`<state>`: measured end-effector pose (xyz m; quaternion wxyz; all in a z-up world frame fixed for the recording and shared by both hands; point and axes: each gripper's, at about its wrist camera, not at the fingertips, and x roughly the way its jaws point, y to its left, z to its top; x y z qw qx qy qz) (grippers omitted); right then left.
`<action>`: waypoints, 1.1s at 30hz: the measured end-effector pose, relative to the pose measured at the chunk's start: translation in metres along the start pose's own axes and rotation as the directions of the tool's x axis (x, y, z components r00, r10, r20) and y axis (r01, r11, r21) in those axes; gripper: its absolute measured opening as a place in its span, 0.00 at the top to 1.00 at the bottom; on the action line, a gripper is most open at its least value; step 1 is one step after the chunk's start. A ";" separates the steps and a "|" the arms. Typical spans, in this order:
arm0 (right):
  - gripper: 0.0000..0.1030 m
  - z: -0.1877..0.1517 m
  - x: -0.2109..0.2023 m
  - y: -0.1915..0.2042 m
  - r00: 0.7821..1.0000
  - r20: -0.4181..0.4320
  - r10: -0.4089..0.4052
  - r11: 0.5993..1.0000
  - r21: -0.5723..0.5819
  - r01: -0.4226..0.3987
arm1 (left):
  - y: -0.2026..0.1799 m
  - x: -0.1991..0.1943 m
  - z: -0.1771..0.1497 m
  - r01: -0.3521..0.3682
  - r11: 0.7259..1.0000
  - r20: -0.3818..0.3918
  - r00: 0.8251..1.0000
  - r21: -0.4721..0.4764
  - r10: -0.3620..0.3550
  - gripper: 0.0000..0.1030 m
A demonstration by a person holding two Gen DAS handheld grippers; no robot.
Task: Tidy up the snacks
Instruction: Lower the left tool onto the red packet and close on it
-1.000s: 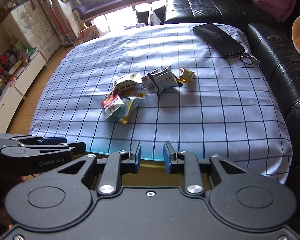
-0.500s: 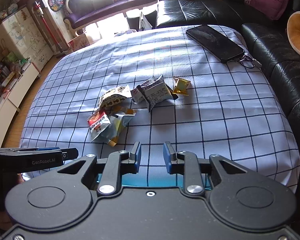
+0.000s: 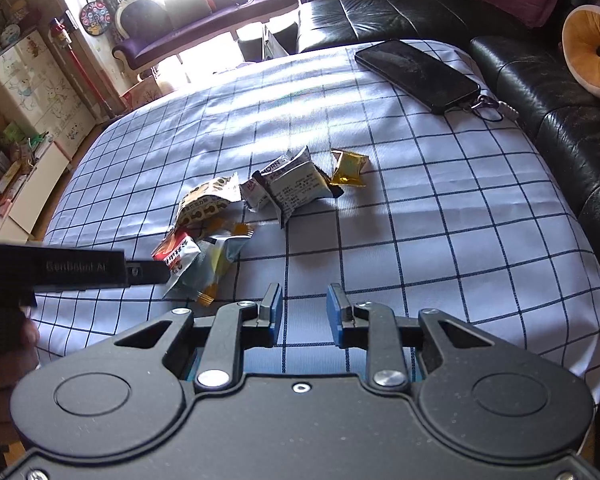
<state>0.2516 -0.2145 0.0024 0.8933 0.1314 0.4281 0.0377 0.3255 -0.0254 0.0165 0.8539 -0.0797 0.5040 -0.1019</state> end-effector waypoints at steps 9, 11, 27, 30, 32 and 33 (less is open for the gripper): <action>0.64 -0.005 -0.004 -0.004 1.000 0.005 0.001 1.000 0.008 -0.001 | -0.014 0.026 0.018 -0.011 1.000 -0.046 0.999 0.003 0.012 0.57; 0.65 -0.006 -0.006 -0.005 1.000 0.008 0.001 1.000 0.009 -0.001 | -0.016 0.028 0.015 -0.041 0.999 -0.033 0.999 0.025 0.042 0.55; 0.64 -0.010 -0.006 -0.003 1.000 0.003 0.003 1.000 -0.001 -0.003 | 0.015 0.032 -0.002 -0.133 0.990 -0.023 0.991 0.051 0.134 0.52; 0.64 -0.006 -0.004 -0.004 1.000 0.010 -0.015 1.000 -0.011 0.015 | 0.017 0.031 -0.001 -0.123 0.991 -0.021 0.992 0.057 0.124 0.52; 0.64 0.000 -0.003 -0.006 0.999 0.022 -0.033 0.999 -0.017 0.033 | 0.021 0.028 -0.002 -0.111 0.993 -0.018 0.994 0.043 0.111 0.52; 0.64 0.002 -0.002 -0.007 0.999 0.029 -0.038 0.999 -0.020 0.038 | 0.023 0.027 -0.002 -0.103 0.994 -0.018 0.995 0.030 0.103 0.52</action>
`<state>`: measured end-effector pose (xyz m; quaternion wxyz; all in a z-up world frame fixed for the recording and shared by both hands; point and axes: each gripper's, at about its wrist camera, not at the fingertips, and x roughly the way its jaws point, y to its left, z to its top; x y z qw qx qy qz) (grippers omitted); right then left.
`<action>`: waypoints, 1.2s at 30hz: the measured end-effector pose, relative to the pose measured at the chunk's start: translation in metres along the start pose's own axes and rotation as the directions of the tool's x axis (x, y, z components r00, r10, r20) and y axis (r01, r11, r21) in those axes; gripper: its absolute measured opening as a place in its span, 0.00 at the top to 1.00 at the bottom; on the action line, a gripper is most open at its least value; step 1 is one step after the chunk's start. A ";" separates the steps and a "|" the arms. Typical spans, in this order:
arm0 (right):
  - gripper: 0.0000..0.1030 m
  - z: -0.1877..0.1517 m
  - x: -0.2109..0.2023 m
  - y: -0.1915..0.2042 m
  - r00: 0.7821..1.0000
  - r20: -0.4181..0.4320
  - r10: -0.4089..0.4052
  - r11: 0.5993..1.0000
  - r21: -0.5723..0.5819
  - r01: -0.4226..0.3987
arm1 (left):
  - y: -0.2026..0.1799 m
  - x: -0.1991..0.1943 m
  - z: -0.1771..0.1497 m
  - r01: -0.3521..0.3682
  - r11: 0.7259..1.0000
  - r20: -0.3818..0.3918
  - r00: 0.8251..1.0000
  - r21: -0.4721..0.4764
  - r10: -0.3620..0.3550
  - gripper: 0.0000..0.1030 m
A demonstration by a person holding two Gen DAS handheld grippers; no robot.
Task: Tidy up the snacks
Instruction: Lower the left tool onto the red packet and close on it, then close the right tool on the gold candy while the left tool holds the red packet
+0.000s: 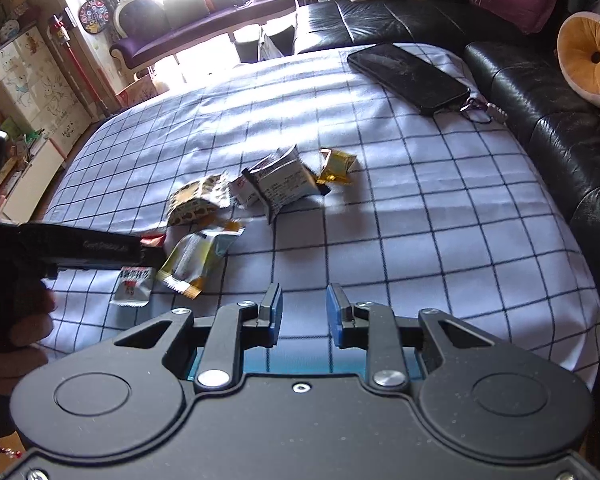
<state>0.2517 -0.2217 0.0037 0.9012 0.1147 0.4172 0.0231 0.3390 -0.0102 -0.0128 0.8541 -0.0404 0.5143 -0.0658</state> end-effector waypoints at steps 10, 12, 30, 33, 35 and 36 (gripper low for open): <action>0.64 0.020 0.013 0.001 0.999 0.011 0.032 0.999 0.020 -0.032 | -0.005 0.001 -0.007 -0.040 0.998 0.020 0.999 0.040 0.040 0.56; 0.64 0.021 0.017 0.004 0.999 0.018 0.036 0.999 0.014 -0.036 | -0.008 0.001 -0.009 -0.048 0.998 0.027 0.999 0.048 0.047 0.56; 0.64 0.066 0.057 -0.013 0.994 0.090 -0.065 0.996 0.074 0.058 | -0.014 0.001 -0.021 -0.062 0.995 0.075 0.996 0.074 0.056 0.57; 0.64 0.065 0.066 -0.009 0.995 0.074 -0.059 0.997 0.058 0.055 | -0.015 0.001 -0.022 -0.068 0.995 0.079 0.995 0.077 0.062 0.57; 0.64 0.063 0.070 -0.007 0.995 0.073 -0.070 0.997 0.049 0.066 | -0.015 0.001 -0.022 -0.067 0.995 0.079 0.995 0.077 0.061 0.57; 0.64 0.062 0.071 -0.006 0.994 0.080 -0.076 0.997 0.039 0.073 | -0.015 0.001 -0.022 -0.066 0.995 0.079 0.995 0.075 0.060 0.57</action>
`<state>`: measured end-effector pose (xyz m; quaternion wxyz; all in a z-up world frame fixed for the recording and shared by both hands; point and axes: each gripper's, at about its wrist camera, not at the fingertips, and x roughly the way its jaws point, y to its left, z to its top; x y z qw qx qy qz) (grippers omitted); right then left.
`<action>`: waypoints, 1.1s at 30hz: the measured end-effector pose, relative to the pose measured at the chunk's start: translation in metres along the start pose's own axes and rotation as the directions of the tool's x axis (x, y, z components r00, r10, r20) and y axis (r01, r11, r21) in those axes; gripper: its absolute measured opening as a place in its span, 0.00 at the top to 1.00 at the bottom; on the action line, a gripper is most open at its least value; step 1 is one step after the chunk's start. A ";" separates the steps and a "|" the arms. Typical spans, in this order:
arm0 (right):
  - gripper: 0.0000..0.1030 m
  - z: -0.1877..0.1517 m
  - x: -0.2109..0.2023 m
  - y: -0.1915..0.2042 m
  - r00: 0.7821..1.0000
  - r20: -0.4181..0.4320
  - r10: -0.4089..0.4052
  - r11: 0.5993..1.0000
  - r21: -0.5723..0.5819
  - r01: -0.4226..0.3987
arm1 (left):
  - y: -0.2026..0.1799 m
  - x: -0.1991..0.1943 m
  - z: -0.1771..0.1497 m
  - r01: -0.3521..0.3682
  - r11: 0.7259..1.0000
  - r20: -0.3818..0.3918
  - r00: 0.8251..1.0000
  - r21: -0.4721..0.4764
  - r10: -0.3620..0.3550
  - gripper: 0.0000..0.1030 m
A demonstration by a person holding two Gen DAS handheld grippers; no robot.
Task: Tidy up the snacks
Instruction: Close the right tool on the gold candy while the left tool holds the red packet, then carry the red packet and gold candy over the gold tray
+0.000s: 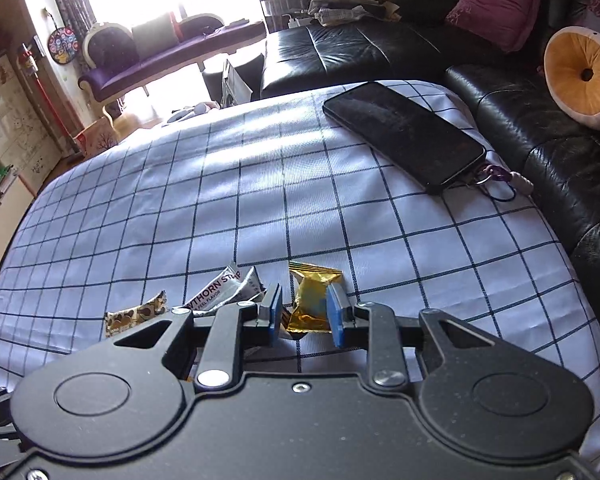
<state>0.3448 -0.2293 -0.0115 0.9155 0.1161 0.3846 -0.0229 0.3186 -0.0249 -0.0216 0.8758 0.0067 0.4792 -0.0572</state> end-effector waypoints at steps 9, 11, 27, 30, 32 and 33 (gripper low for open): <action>0.65 -0.003 0.009 -0.004 0.999 -0.032 0.005 1.000 0.004 -0.004 | -0.001 0.000 -0.002 -0.002 1.000 0.008 1.000 0.000 0.002 0.58; 0.67 -0.003 0.008 -0.004 1.000 -0.030 0.002 1.000 -0.007 -0.002 | 0.000 0.000 -0.001 0.003 1.000 0.007 1.000 -0.006 -0.003 0.58; 0.73 -0.013 -0.037 -0.011 0.999 0.023 0.030 1.000 0.001 -0.030 | 0.003 -0.004 0.002 -0.009 1.000 0.008 1.000 -0.028 0.010 0.66; 0.73 -0.017 -0.052 -0.013 0.999 0.034 0.038 0.999 -0.004 -0.038 | 0.006 -0.006 0.005 -0.004 0.999 0.001 1.000 -0.037 0.004 0.67; 0.73 -0.021 -0.062 -0.014 0.998 0.039 0.044 0.999 -0.004 -0.044 | 0.007 -0.009 0.006 -0.009 0.999 -0.003 1.000 -0.041 0.008 0.67; 0.73 -0.023 -0.066 -0.015 0.998 0.041 0.047 0.999 -0.005 -0.046 | 0.007 -0.011 0.006 -0.014 0.999 -0.002 1.000 -0.041 0.014 0.67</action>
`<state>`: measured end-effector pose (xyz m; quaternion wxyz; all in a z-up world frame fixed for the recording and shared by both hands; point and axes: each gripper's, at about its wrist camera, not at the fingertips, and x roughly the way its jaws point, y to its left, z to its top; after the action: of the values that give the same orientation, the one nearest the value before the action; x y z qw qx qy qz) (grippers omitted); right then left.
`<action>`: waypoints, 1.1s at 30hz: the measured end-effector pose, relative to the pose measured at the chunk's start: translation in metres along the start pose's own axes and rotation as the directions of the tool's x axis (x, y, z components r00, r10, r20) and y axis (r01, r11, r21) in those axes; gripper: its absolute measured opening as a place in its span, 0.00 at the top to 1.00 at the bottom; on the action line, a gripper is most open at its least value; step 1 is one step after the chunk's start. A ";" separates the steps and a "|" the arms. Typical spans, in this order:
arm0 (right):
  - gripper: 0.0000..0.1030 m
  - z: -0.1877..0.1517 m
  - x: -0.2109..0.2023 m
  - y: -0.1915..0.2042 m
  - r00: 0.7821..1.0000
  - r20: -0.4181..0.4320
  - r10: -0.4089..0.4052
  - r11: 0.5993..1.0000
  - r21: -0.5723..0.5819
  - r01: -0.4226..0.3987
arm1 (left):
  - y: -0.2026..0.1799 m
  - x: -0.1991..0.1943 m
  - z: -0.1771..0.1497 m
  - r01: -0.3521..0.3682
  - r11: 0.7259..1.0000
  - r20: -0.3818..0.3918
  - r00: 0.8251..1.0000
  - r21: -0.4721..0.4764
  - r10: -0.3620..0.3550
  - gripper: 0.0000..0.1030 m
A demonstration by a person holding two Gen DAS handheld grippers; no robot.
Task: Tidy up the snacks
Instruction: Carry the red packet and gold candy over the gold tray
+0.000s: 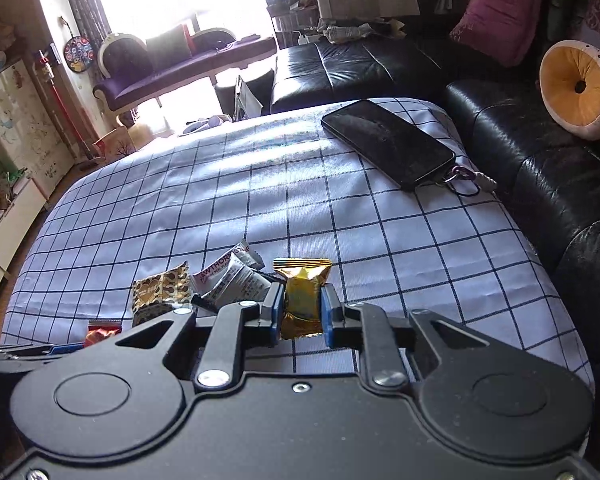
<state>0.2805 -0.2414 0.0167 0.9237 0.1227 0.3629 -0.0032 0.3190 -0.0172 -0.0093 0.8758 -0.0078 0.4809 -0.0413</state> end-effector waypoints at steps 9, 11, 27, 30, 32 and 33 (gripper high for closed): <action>0.73 -0.020 -0.046 -0.002 0.999 0.022 0.028 1.000 0.001 -0.028 | -0.002 -0.054 -0.011 0.017 1.000 0.049 0.999 0.000 -0.017 0.67; 0.73 -0.024 -0.056 -0.003 0.999 0.030 0.037 0.999 0.001 -0.037 | -0.003 -0.070 -0.018 0.030 1.000 0.059 0.998 0.008 -0.030 0.67; 0.73 -0.073 -0.138 -0.009 0.992 0.088 0.087 0.996 -0.011 -0.087 | -0.011 -0.163 -0.095 0.181 0.982 0.034 0.983 0.048 -0.183 0.67; 0.73 -0.082 -0.144 -0.010 0.992 0.084 0.093 0.996 -0.006 -0.093 | -0.014 -0.170 -0.111 0.191 0.980 0.012 0.981 0.060 -0.192 0.67; 0.73 -0.088 -0.146 -0.012 0.992 0.076 0.098 0.995 0.002 -0.098 | -0.015 -0.172 -0.121 0.192 0.979 -0.005 0.981 0.067 -0.192 0.67; 0.73 -0.091 -0.146 -0.013 0.993 0.067 0.102 0.995 0.010 -0.103 | -0.016 -0.173 -0.126 0.191 0.979 -0.013 0.982 0.068 -0.190 0.67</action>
<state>0.1110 -0.2455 0.0471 0.9334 0.1470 0.3253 0.0379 0.1194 -0.0158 0.0696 0.8660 -0.0234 0.4789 -0.1417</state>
